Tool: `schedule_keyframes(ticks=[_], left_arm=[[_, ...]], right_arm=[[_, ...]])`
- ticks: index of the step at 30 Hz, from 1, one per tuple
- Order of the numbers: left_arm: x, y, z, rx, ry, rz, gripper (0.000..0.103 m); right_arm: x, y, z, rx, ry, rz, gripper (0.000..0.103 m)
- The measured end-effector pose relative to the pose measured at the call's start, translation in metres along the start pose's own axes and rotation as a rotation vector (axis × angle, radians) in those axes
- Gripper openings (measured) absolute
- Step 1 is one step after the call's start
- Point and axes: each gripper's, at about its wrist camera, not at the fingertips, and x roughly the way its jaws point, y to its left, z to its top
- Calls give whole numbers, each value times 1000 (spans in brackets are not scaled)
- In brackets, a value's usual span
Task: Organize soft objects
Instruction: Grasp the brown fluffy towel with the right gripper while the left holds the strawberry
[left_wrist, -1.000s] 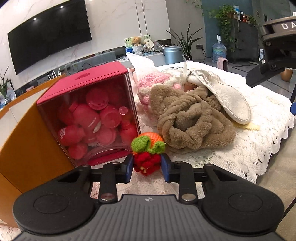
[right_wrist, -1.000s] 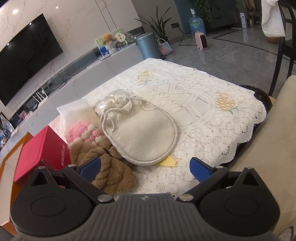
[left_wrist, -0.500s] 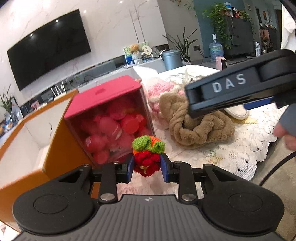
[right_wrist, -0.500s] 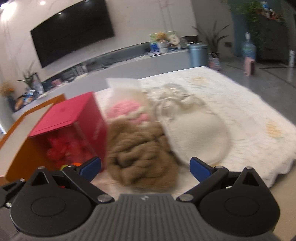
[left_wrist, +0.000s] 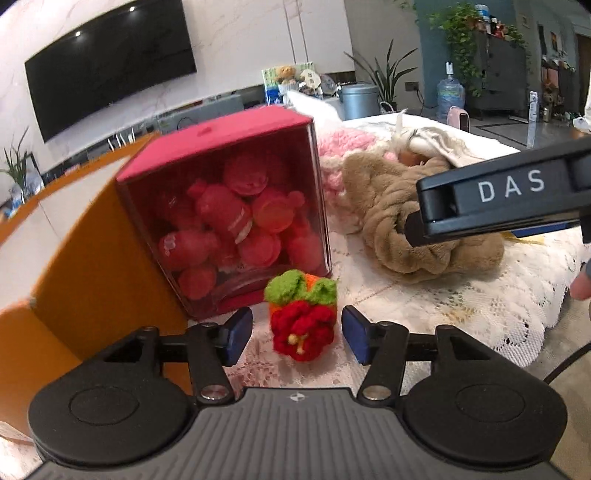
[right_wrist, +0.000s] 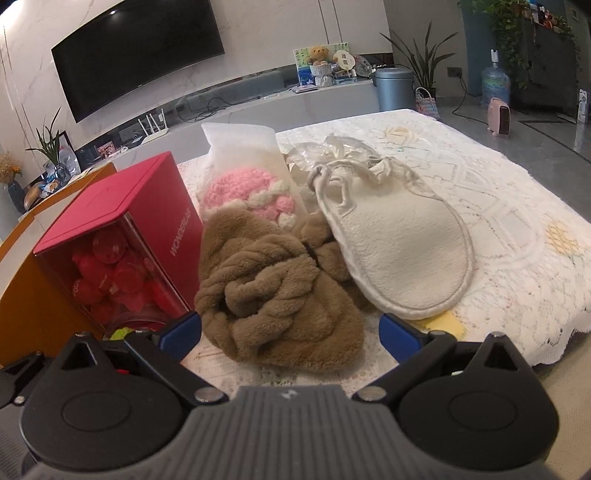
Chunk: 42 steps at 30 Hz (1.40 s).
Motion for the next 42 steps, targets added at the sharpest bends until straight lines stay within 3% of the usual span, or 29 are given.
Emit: schedule_keyframes(ticks=[5, 11, 21, 26, 29, 32, 34, 36, 38, 42], left_arm=[[2, 5, -5, -24, -5, -15, 65], [0, 14, -11, -68, -11, -31, 46], [-5, 6, -17, -22, -36, -6, 46], [-5, 8, -15, -40, -26, -14, 46], [-5, 8, -14, -37, -26, -12, 46], [-4, 8, -12, -28, -27, -8, 46], [-4, 7, -11, -26, -26, -8, 46], [-3, 7, -11, -25, -27, -8, 46], [-4, 6, -11, -24, -29, -6, 46], [-3, 5, -12, -21, -30, -7, 46]], right_arm=[[9, 2, -1, 9, 10, -10, 100], [16, 10, -3, -13, 12, -15, 100], [32, 28, -13, -96, 23, -80, 99], [28, 24, -10, -125, 71, -31, 62], [20, 24, -9, -183, 113, -5, 50], [9, 19, -9, -220, 164, 39, 49], [0, 17, -9, -255, 194, 50, 50], [-7, 17, -10, -278, 177, 10, 68], [-11, 18, -9, -273, 117, -22, 96], [-12, 22, -6, -248, 31, 26, 100]])
